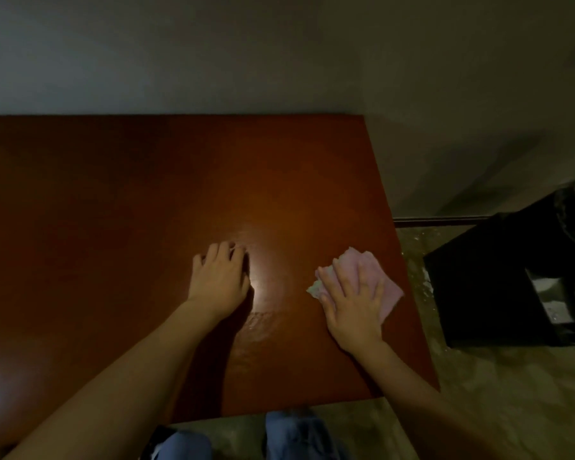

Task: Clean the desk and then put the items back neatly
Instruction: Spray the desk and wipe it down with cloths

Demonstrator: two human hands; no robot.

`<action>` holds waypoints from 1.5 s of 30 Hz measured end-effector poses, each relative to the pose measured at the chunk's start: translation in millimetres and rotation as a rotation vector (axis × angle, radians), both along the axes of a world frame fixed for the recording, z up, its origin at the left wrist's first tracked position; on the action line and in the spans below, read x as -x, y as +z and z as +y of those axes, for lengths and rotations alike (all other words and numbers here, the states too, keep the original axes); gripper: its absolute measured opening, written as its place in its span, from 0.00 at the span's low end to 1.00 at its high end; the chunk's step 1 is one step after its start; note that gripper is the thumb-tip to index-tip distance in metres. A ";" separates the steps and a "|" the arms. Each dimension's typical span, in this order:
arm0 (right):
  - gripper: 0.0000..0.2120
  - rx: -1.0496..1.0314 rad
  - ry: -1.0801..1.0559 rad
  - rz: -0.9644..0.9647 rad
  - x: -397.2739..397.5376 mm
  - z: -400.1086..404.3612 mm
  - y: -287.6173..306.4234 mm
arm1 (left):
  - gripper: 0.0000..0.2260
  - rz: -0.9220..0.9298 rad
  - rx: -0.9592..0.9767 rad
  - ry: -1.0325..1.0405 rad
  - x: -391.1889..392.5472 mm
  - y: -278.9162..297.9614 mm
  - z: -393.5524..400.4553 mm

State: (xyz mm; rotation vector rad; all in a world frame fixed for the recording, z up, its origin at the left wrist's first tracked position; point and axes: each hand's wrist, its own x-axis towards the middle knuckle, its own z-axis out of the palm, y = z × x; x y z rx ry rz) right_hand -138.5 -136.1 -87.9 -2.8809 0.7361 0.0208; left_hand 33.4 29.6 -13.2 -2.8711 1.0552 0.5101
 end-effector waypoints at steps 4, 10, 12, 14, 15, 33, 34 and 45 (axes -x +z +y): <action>0.21 -0.007 0.199 0.031 -49.9 53.8 0.6 | 0.22 -0.012 0.005 0.077 -15.1 -1.7 40.1; 0.26 -0.059 0.379 0.104 -127.4 112.8 6.4 | 0.22 -0.013 0.010 0.219 -43.6 -7.1 121.7; 0.29 -0.059 0.437 0.136 -153.6 137.7 9.1 | 0.23 -0.021 0.005 0.263 -55.8 -8.5 157.0; 0.30 -0.048 0.479 0.153 -178.7 169.4 10.7 | 0.23 -0.027 0.005 0.314 -69.2 -10.2 194.7; 0.30 -0.042 0.499 0.164 -190.2 187.4 10.8 | 0.23 -0.027 0.006 0.339 -75.4 -11.0 213.6; 0.24 0.000 0.921 0.185 -405.5 597.3 16.7 | 0.23 -0.059 0.027 0.812 -164.7 -11.1 615.0; 0.24 -0.004 0.930 0.178 -415.2 617.3 16.1 | 0.23 -0.058 0.028 0.841 -164.3 -12.5 634.2; 0.23 0.004 1.050 0.100 -478.9 786.6 10.2 | 0.23 -0.100 0.187 1.033 -178.8 -29.6 743.0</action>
